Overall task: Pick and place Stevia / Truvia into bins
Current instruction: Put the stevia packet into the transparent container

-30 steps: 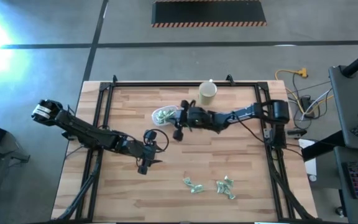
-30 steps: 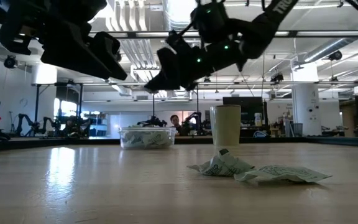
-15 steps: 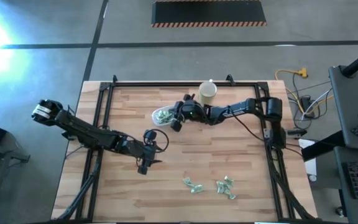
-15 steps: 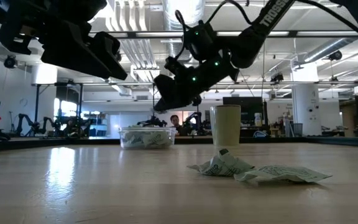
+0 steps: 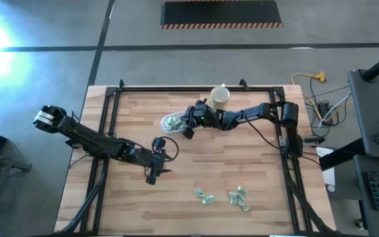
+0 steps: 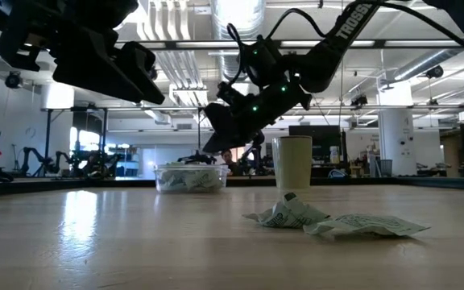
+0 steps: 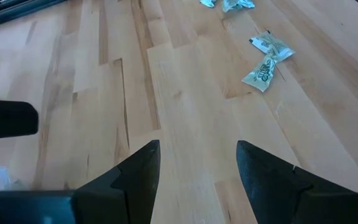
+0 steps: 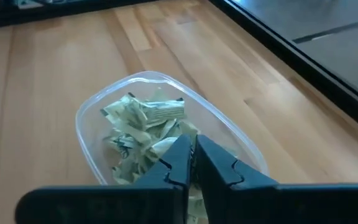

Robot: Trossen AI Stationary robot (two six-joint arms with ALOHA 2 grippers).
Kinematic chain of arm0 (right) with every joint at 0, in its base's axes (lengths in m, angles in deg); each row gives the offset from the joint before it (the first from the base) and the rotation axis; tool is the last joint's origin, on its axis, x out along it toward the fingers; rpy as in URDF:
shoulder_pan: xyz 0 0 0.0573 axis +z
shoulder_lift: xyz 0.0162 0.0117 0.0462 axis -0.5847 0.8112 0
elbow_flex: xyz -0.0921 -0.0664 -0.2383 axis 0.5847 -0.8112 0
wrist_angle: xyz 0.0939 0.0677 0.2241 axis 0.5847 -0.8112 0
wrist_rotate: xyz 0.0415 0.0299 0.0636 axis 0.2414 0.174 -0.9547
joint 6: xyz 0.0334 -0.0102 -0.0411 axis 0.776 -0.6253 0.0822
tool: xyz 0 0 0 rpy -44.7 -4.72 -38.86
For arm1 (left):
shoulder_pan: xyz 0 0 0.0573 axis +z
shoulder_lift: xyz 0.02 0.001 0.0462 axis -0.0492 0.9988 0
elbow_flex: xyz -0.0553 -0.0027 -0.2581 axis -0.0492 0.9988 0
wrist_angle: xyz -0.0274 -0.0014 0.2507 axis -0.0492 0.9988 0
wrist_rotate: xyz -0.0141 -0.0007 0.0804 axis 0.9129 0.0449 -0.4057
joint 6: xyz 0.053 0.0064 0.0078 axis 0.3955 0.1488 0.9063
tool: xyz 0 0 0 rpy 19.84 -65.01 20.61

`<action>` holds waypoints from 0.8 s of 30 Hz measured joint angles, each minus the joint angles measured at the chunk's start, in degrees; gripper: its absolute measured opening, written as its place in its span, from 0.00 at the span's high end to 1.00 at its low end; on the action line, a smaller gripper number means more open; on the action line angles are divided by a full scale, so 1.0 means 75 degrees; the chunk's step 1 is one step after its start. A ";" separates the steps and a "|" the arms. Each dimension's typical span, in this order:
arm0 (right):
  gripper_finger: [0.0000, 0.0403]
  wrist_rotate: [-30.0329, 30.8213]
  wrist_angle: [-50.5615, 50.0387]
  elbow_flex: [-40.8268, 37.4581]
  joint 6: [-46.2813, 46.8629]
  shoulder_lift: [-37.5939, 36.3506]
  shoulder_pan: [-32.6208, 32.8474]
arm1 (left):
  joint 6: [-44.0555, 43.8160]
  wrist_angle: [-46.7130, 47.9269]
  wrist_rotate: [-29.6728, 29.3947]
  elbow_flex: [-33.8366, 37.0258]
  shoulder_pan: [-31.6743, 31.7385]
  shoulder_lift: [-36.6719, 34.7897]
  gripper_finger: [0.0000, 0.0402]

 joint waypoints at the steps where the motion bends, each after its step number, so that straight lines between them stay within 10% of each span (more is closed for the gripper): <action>1: 0.95 -0.0006 -0.0006 -0.0001 -0.0057 0.0000 0.0000 | 0.0000 0.0000 0.0001 0.0000 0.0000 0.0000 0.51; 16: 0.69 -0.0541 -0.0310 -0.0001 -0.0671 -0.0415 0.0104 | -0.0181 0.0020 0.0004 0.0000 0.0000 0.0000 0.51; 24: 0.71 -0.0600 -0.3293 -0.0001 -0.1117 -0.2132 0.0842 | -0.0189 0.0016 0.0007 0.0009 -0.0004 0.0000 0.51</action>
